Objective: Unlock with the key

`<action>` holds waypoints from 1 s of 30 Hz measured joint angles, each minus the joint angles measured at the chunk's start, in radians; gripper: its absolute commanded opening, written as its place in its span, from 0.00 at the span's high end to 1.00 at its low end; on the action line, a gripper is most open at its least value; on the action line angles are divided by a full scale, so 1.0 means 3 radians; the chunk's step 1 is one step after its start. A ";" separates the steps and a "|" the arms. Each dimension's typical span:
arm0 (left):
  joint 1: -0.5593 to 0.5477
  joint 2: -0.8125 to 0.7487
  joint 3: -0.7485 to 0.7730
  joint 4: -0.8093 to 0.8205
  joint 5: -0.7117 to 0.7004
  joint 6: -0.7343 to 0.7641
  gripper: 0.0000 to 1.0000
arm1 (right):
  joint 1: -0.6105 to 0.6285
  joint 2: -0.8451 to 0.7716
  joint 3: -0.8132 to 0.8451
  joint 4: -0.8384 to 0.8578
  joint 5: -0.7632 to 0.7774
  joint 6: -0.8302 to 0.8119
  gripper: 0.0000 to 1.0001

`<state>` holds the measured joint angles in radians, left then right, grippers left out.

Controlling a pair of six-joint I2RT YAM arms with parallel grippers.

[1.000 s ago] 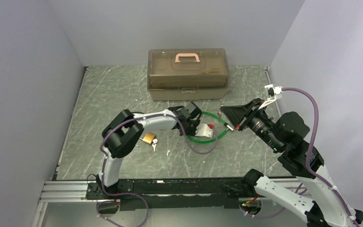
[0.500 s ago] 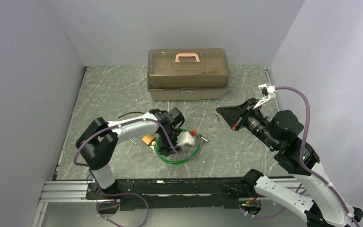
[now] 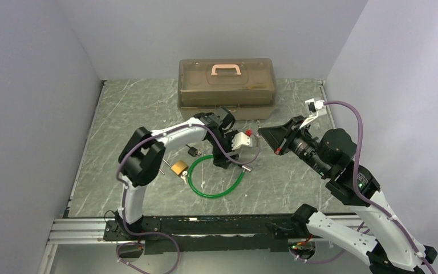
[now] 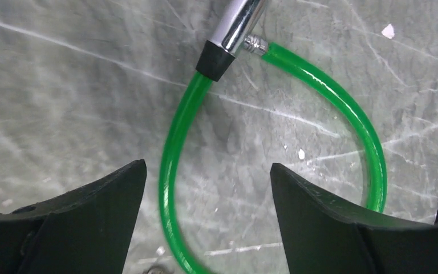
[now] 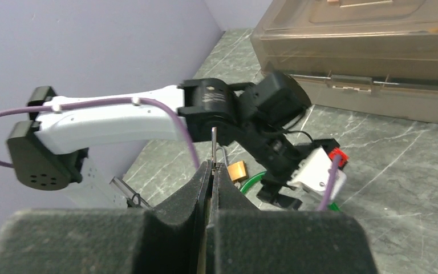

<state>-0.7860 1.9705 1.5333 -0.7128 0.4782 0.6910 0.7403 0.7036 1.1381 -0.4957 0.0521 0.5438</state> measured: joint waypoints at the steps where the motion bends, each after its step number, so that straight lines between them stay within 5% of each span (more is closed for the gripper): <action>1: 0.0000 0.0106 0.0014 0.0003 0.0031 0.0023 0.02 | 0.0000 0.0010 0.0009 -0.0003 0.0003 -0.0006 1.00; 12: -0.0010 0.0514 0.0278 0.0041 0.0272 0.0201 0.11 | 0.0000 0.0032 0.0201 -0.0011 0.0003 -0.0038 1.00; 18: -0.0083 0.0559 0.0235 0.0098 0.0294 0.0427 0.33 | 0.0000 0.0033 0.0295 -0.0015 0.0004 -0.0070 1.00; 24: -0.0198 0.0505 0.0056 0.0399 0.0079 0.0624 1.00 | 0.0000 0.0034 0.0371 -0.0037 0.0004 -0.0113 1.00; 30: -0.0270 0.0445 -0.0013 0.0468 -0.0081 0.0615 1.00 | 0.0000 0.0041 0.0453 -0.0089 0.0005 -0.0160 1.00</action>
<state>-0.8669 2.1040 1.5295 -0.5724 0.4538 0.8757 0.7403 0.7158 1.2739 -0.5224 0.0536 0.4957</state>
